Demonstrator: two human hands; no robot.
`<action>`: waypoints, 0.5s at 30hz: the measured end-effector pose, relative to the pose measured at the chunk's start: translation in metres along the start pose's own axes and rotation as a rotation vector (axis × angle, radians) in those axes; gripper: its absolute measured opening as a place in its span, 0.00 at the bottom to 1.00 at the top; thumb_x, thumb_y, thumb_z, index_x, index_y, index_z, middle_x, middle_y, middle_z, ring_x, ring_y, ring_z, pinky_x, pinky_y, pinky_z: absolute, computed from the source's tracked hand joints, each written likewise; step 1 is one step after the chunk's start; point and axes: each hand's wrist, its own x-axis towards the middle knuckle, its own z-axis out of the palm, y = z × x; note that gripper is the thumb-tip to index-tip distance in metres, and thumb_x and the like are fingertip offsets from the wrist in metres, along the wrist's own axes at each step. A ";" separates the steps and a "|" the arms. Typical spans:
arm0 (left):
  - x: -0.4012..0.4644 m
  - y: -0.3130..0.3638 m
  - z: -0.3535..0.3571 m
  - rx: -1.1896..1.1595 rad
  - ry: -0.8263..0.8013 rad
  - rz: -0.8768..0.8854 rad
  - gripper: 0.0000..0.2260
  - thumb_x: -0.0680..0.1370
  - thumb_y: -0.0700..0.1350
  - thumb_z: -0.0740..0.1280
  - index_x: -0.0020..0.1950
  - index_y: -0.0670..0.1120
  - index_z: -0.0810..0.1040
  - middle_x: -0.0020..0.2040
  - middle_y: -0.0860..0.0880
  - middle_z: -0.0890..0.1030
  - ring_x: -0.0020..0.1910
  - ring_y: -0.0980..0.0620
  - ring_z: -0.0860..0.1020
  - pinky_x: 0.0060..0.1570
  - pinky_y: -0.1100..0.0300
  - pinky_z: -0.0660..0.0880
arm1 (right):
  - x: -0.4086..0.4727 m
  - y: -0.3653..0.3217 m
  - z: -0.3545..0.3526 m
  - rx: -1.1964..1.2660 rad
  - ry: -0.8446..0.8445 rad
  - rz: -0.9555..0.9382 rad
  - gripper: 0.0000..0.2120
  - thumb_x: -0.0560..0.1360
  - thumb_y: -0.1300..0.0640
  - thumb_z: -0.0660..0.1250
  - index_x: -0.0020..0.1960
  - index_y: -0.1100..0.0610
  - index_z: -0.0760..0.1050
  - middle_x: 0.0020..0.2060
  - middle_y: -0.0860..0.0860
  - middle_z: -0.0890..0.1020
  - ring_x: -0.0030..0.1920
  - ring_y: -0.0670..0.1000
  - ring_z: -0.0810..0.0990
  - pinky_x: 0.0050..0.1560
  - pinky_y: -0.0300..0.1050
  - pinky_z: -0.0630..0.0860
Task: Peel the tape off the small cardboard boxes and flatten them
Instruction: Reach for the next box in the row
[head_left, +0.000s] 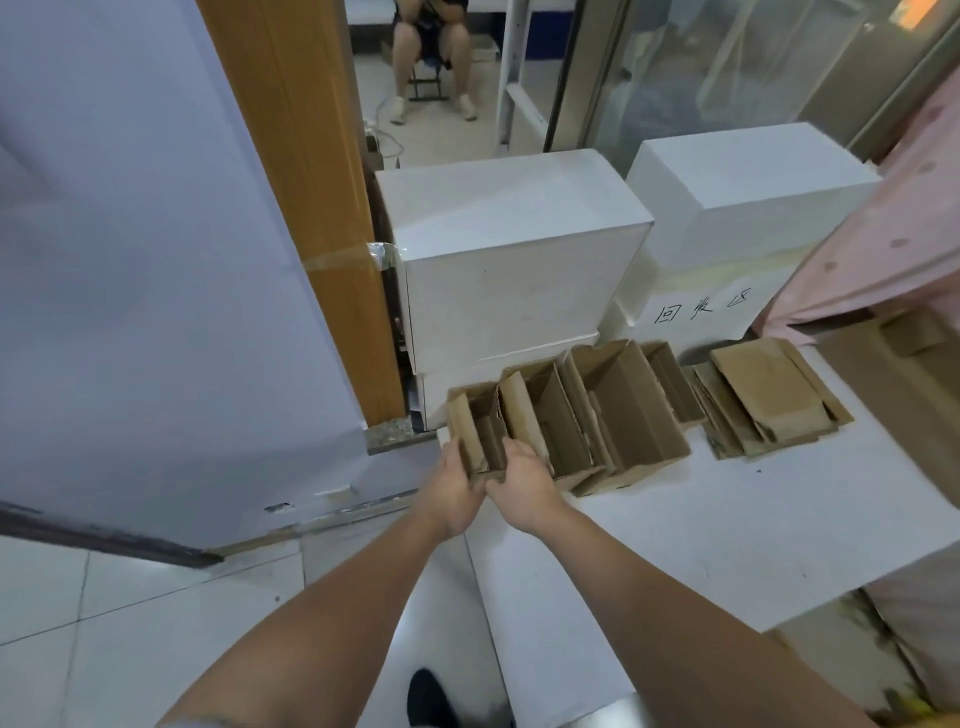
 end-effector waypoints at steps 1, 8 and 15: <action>-0.002 -0.001 0.001 -0.038 -0.016 -0.018 0.29 0.82 0.57 0.68 0.78 0.52 0.60 0.63 0.54 0.74 0.61 0.53 0.75 0.57 0.61 0.69 | 0.001 0.001 0.002 0.023 0.011 0.008 0.32 0.79 0.57 0.65 0.80 0.58 0.59 0.75 0.56 0.67 0.74 0.58 0.66 0.74 0.52 0.65; -0.018 -0.024 0.010 0.027 0.014 -0.039 0.26 0.84 0.53 0.66 0.80 0.55 0.62 0.65 0.57 0.76 0.62 0.55 0.77 0.57 0.61 0.73 | 0.002 0.010 0.026 -0.029 -0.014 0.015 0.24 0.79 0.59 0.66 0.74 0.58 0.69 0.67 0.58 0.71 0.68 0.59 0.69 0.69 0.52 0.70; -0.027 -0.034 0.013 0.085 0.043 0.017 0.21 0.86 0.52 0.61 0.78 0.59 0.61 0.70 0.55 0.76 0.66 0.53 0.77 0.63 0.54 0.76 | -0.002 0.016 0.046 -0.011 -0.014 -0.025 0.27 0.78 0.58 0.68 0.76 0.53 0.68 0.81 0.55 0.50 0.76 0.57 0.62 0.75 0.47 0.65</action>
